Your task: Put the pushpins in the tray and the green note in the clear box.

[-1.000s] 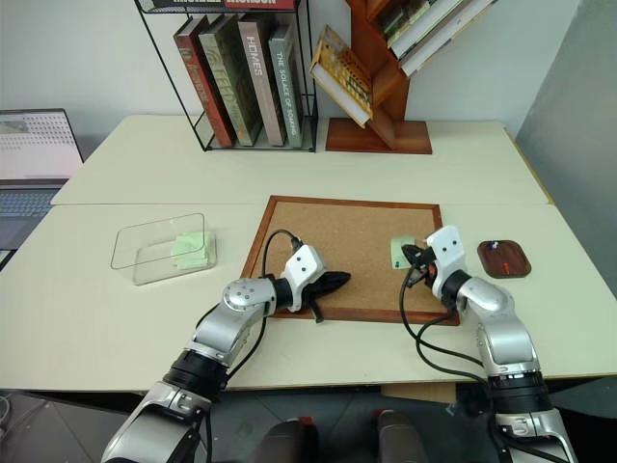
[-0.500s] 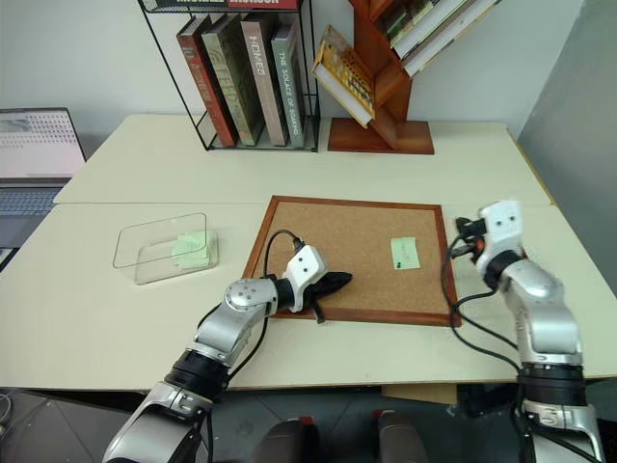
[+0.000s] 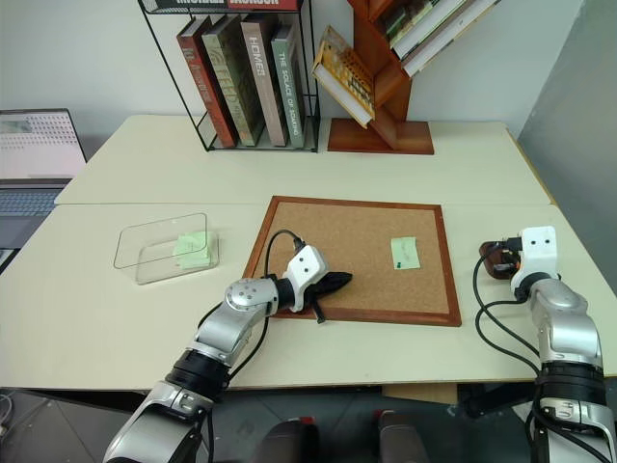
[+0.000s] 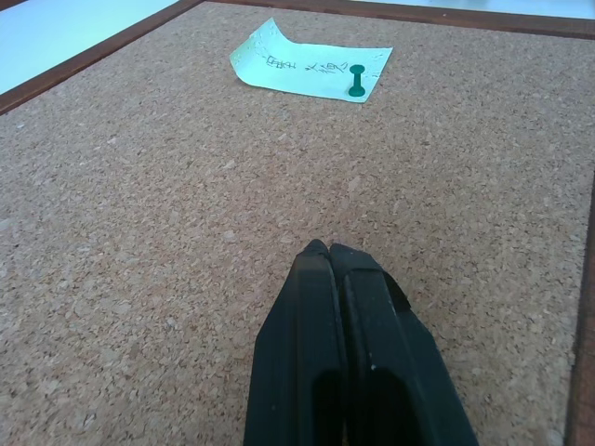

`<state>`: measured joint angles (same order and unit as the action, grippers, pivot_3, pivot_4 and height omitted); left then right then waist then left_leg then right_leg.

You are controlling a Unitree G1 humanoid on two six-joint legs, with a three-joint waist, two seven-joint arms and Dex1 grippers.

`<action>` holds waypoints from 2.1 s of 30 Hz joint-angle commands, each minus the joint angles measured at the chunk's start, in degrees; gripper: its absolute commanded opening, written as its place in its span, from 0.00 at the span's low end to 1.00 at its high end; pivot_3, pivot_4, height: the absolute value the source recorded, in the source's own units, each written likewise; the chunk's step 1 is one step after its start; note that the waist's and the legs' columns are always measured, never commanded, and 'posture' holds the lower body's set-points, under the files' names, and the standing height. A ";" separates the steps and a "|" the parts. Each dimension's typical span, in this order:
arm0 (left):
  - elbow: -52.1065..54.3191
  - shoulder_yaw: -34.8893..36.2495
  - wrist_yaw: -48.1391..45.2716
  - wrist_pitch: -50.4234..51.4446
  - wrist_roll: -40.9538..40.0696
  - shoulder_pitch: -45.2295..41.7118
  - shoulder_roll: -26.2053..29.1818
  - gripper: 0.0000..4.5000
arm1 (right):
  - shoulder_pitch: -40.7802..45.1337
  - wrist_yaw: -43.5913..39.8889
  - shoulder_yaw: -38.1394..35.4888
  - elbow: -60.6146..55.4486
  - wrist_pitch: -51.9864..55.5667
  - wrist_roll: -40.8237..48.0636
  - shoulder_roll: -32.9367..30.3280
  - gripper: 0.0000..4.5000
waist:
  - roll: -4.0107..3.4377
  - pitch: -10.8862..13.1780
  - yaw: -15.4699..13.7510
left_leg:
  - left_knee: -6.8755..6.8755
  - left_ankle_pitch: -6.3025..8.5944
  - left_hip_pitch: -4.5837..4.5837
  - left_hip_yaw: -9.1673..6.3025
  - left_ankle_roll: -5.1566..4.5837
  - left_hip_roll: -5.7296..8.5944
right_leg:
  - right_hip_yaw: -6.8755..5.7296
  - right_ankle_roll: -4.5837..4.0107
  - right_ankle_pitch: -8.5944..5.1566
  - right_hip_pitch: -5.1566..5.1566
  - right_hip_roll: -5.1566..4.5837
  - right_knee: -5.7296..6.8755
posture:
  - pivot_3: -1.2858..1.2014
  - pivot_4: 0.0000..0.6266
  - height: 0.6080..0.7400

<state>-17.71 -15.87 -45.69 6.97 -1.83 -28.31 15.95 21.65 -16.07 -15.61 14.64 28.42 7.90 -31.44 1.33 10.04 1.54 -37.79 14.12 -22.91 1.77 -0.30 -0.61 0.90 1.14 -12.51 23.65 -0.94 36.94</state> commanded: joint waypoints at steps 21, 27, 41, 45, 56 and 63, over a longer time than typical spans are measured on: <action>-2.83 -2.28 -0.28 0.61 2.21 1.65 -0.16 0.00 | 2.67 -3.13 -2.83 -2.33 6.30 7.20 -0.38 0.99 | 0.00 0.00 0.01 | 0.00 0.00 0.00 -0.01 0.00 -0.01 | 0.00 0.01 0.00 0.00 0.03 -0.01 | 0.52 0.24 1.00; -2.86 -2.28 -0.15 0.55 2.32 1.79 -0.19 0.00 | 2.64 -2.61 -1.67 -1.86 7.42 6.60 -0.12 0.99 | 0.00 0.00 0.01 | 0.00 0.00 0.00 -0.01 -0.01 -0.01 | -0.01 0.01 0.00 0.00 0.03 -0.01 | 0.52 0.24 1.00; -3.00 -2.29 0.03 0.04 2.64 1.83 -0.13 0.00 | 2.60 -2.66 -2.72 -4.76 0.74 7.11 0.99 0.99 | -0.01 0.00 0.01 | 0.00 0.01 0.00 -0.01 -0.01 -0.01 | -0.01 0.00 0.00 -0.01 0.03 -0.02 | 0.52 0.24 1.00; -3.07 -2.28 -0.12 0.14 2.57 1.79 -0.14 0.00 | 0.41 -8.30 -2.20 -10.67 -1.53 10.94 1.86 0.99 | 0.00 0.00 0.01 | 0.00 0.01 0.00 -0.04 -0.01 -0.01 | -0.03 0.01 0.00 -0.01 0.05 -0.03 | 0.52 0.24 1.00; -3.17 -2.31 -0.38 0.15 2.57 1.73 -0.06 0.00 | -5.08 -20.75 11.22 -18.94 -5.97 10.89 3.91 0.99 | 0.00 0.01 0.00 | -0.02 0.01 0.00 -0.07 -0.02 -0.03 | -0.06 -0.08 -0.06 -0.01 0.01 -0.04 | 0.52 0.24 1.00; -2.98 -2.20 -0.32 0.25 2.66 1.76 0.17 0.00 | -2.54 -21.14 16.16 -12.35 -10.29 6.71 6.19 0.99 | 0.01 0.01 -0.02 | 0.00 0.02 0.00 -0.10 -0.02 -0.02 | -0.10 -0.23 -0.15 -0.01 -0.03 -0.05 | 0.52 0.24 1.00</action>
<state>-18.50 -16.00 -45.62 5.80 -1.25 -28.33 15.69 17.48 -37.21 0.79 1.50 20.50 15.58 -25.45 1.34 10.05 1.52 -37.79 14.13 -22.92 1.68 -0.32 -0.63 0.81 0.91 -12.66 23.65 -0.98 36.89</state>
